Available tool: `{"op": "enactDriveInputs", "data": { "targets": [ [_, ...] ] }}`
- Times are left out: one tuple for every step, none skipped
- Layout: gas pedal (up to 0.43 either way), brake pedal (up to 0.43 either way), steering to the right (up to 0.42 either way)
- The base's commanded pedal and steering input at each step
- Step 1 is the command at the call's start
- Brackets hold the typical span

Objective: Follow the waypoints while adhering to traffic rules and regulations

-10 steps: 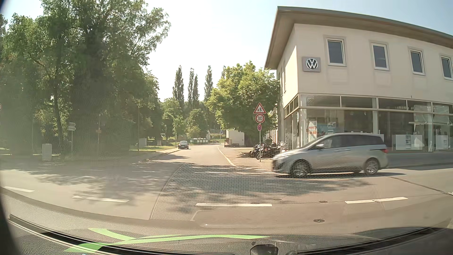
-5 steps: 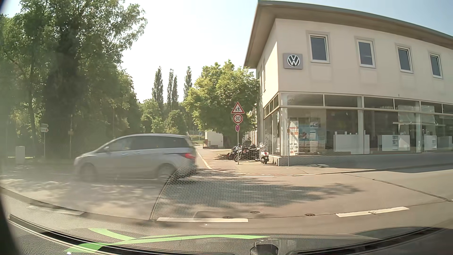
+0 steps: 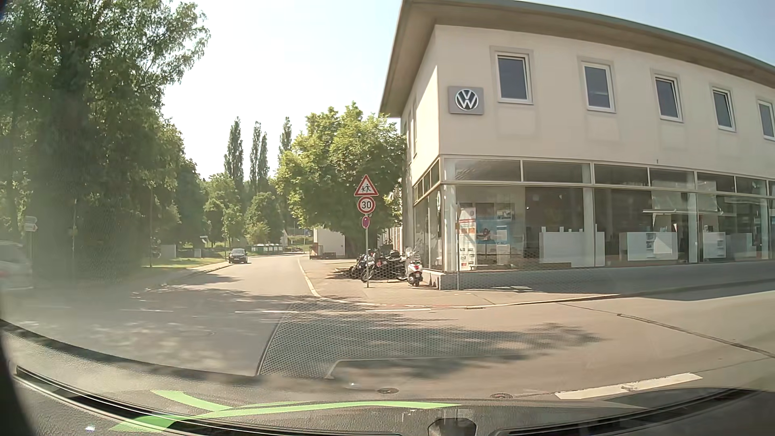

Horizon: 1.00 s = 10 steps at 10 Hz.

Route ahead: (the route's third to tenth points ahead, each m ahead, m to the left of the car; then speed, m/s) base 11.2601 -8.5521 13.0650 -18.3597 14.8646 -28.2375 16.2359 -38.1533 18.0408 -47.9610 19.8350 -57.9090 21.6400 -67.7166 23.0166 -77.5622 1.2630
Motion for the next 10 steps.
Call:
{"op": "enactDriveInputs", "data": {
  "targets": [
    [0.000, 0.262, 0.337],
    [0.000, 0.262, 0.337],
    [0.000, 0.262, 0.337],
    [0.000, 0.262, 0.338],
    [0.000, 0.268, 0.338],
    [0.000, 0.268, 0.337],
    [0.000, 0.268, 0.337],
    [0.000, 0.268, 0.338],
    [0.000, 0.256, 0.337],
    [0.000, 0.250, 0.335]
  ]
}}
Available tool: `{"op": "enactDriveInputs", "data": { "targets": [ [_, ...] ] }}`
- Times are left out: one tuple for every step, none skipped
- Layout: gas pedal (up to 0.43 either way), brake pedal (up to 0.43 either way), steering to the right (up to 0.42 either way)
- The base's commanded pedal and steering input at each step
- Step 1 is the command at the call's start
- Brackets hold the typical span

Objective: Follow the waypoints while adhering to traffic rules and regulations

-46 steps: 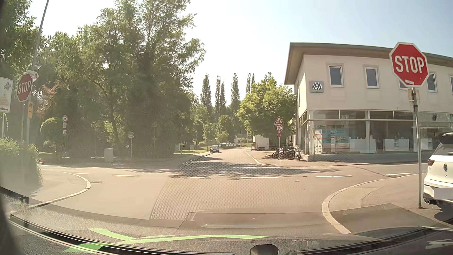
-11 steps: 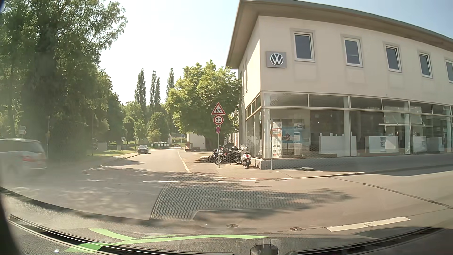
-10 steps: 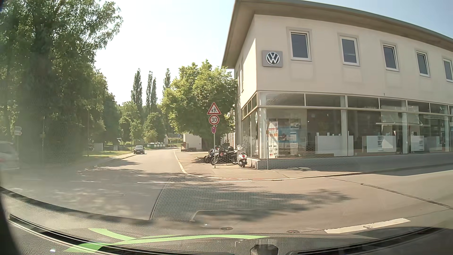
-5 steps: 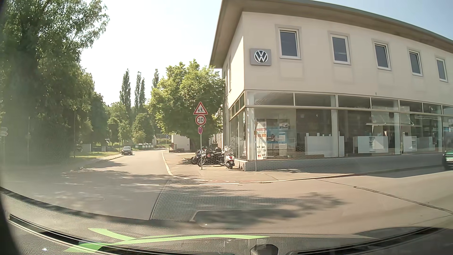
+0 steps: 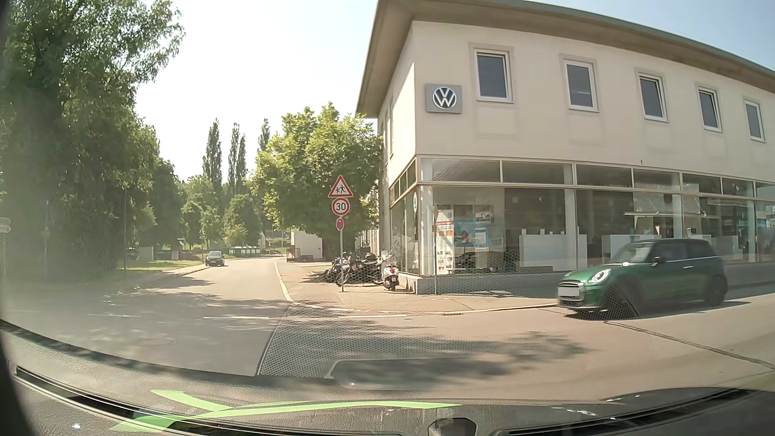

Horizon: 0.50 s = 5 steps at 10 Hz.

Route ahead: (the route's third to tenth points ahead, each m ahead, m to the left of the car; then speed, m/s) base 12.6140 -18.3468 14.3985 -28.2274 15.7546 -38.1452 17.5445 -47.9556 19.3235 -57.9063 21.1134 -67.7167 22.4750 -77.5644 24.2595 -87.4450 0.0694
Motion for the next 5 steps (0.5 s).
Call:
{"op": "enactDriveInputs", "data": {
  "targets": [
    [0.000, 0.250, 0.328],
    [0.000, 0.250, 0.325],
    [0.000, 0.244, 0.326],
    [0.000, 0.244, 0.326],
    [0.000, 0.244, 0.326]
  ]
}}
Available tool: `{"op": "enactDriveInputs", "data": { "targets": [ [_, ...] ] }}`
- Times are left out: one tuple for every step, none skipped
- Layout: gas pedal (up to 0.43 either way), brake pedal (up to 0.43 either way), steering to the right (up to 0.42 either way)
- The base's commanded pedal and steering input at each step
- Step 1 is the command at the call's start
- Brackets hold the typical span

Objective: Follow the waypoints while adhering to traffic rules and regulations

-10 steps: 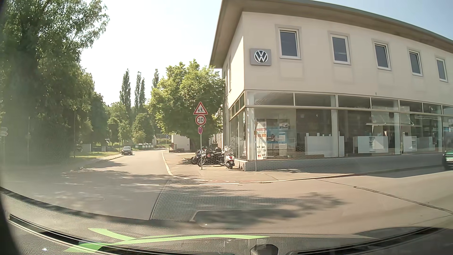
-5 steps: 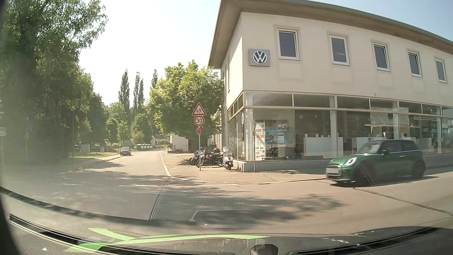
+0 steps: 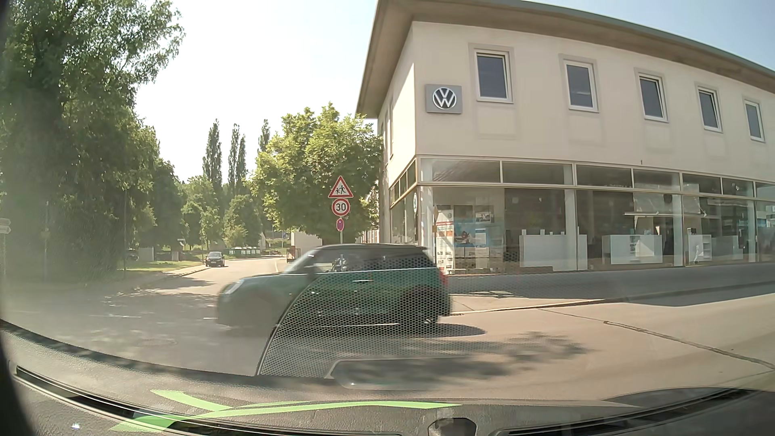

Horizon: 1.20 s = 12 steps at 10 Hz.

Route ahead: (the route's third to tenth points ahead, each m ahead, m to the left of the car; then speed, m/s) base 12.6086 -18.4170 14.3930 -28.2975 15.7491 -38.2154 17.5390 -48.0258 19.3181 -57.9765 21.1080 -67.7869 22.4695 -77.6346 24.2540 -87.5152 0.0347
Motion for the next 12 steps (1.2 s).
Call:
{"op": "enactDriveInputs", "data": {
  "targets": [
    [0.000, 0.244, 0.326],
    [0.000, 0.244, 0.326],
    [0.000, 0.244, 0.326],
    [0.000, 0.244, 0.326],
    [0.000, 0.244, 0.326],
    [0.000, 0.250, 0.326],
    [0.000, 0.244, 0.326],
    [0.000, 0.244, 0.326],
    [0.000, 0.244, 0.326],
    [0.000, 0.244, 0.326],
    [0.000, 0.250, 0.326],
    [0.000, 0.244, 0.326]
  ]
}}
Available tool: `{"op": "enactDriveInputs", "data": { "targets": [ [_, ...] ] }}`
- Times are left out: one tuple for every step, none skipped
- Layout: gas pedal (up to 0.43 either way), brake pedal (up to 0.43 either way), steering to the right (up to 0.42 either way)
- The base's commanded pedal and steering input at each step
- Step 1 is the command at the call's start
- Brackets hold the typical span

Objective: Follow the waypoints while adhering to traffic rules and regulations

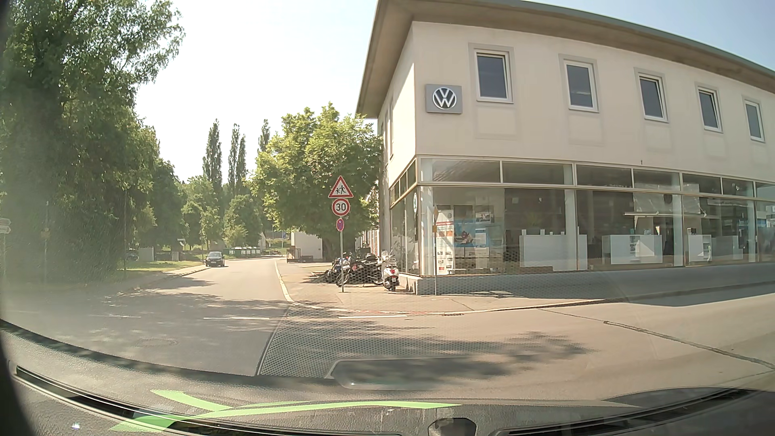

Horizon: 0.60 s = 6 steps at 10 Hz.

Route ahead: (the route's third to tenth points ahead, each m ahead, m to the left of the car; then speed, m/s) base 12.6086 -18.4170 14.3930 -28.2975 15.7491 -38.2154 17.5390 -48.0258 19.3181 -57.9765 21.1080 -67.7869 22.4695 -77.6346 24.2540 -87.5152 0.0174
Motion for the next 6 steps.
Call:
{"op": "enactDriveInputs", "data": {
  "targets": [
    [0.000, 0.244, 0.326],
    [0.000, 0.244, 0.326],
    [0.000, 0.244, 0.326],
    [0.000, 0.244, 0.326],
    [0.000, 0.244, 0.326],
    [0.000, 0.244, 0.326]
  ]
}}
